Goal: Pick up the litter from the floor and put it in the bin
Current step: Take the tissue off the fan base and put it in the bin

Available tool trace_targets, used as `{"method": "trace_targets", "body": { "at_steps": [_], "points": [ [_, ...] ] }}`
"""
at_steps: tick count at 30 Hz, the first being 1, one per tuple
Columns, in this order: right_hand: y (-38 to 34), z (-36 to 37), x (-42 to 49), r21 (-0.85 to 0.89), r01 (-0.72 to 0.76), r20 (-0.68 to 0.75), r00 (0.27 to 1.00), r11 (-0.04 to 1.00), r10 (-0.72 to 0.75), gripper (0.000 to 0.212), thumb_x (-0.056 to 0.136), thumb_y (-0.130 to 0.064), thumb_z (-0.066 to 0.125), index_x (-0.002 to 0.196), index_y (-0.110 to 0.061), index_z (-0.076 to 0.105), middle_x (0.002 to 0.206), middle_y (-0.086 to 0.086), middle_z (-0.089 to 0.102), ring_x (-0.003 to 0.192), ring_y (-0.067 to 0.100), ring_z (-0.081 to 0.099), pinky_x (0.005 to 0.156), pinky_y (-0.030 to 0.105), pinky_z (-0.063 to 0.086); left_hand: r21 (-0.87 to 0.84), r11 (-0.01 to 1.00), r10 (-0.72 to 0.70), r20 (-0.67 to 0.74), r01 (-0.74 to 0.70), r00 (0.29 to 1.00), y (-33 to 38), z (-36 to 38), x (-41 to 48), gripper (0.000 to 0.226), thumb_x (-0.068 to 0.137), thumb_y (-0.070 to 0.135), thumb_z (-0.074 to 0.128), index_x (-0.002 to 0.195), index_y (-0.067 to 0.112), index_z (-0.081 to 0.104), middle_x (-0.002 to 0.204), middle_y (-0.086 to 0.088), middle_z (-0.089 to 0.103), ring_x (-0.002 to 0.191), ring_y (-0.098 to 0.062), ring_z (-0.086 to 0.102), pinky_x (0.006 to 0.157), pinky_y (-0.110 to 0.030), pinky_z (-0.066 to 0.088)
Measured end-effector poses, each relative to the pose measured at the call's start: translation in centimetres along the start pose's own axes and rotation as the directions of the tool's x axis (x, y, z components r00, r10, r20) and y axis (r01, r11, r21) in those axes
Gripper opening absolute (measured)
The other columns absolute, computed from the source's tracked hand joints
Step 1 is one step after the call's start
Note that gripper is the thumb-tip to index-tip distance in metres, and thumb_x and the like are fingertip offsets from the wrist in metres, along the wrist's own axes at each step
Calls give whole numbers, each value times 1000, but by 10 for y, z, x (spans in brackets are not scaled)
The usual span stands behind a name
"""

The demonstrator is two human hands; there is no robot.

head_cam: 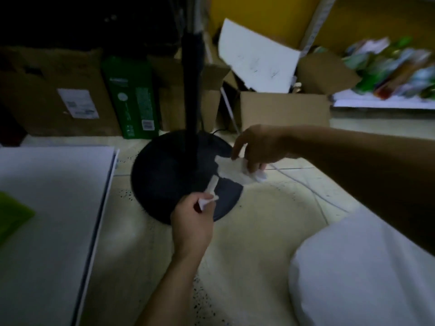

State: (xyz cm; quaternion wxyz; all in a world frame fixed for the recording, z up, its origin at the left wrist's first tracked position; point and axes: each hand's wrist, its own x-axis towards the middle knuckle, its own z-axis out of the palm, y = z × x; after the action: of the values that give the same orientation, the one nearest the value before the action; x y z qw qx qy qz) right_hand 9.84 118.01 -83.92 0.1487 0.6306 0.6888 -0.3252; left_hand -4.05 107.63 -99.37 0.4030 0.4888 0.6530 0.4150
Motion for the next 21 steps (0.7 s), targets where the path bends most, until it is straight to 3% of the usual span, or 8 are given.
{"method": "trace_targets", "body": {
  "at_steps": [2,5,10,13,15,17,19,21],
  "points": [
    [16,-23,-47,37,-7,-68,998,999,9,36,75,7,69,96,-22,64,92,-1,62,84,18,65,62,25,54,-64,992,107,15,-106,994,55,5,-5,10,85,17,69,88,27,68,87,8,67,78,-1,61,58,-8,43],
    [51,-47,-129,64,-25,-217,975,998,39,28,74,5,69,72,-22,64,76,-1,66,72,17,66,61,25,52,-164,945,300,83,-284,950,134,20,-32,9,82,17,71,85,26,70,82,16,67,76,14,58,58,-1,40],
    [118,-50,-264,184,-94,-391,906,978,161,17,82,-2,64,75,-18,66,75,3,68,65,14,64,57,21,50,-246,867,486,233,-432,842,221,48,-99,13,79,17,73,78,29,71,74,18,68,64,7,60,53,-3,40],
    [158,-30,-327,271,-135,-413,878,953,242,15,81,-3,65,75,-17,66,73,6,69,55,10,63,51,20,50,-161,826,551,433,-540,714,245,69,-144,12,80,22,71,76,33,69,75,19,67,65,10,58,54,-4,40],
    [184,-5,-351,296,-200,-384,870,934,308,17,80,-4,64,74,-20,65,72,5,68,50,7,61,48,18,49,-23,770,526,588,-637,615,251,87,-172,8,82,25,67,80,33,69,82,17,66,74,5,59,60,-10,43],
    [210,28,-360,310,-266,-349,861,913,370,17,82,-6,62,77,-22,65,80,6,69,59,12,64,51,20,51,133,687,406,745,-715,529,247,104,-194,11,84,29,64,93,30,70,97,12,67,88,-4,61,69,-17,45],
    [229,65,-357,318,-318,-321,850,893,417,16,84,-9,62,93,-21,68,95,6,70,78,18,67,66,24,55,272,571,242,846,-775,475,233,115,-213,40,83,38,63,121,27,62,124,6,63,109,-14,58,88,-27,46],
    [239,96,-352,233,-374,-301,850,898,433,40,85,-17,66,124,-21,60,123,4,62,107,21,60,91,32,48,330,543,187,849,-772,495,218,111,-226,56,82,48,61,134,31,50,138,5,53,122,-19,50,101,-35,40]
  ]
}}
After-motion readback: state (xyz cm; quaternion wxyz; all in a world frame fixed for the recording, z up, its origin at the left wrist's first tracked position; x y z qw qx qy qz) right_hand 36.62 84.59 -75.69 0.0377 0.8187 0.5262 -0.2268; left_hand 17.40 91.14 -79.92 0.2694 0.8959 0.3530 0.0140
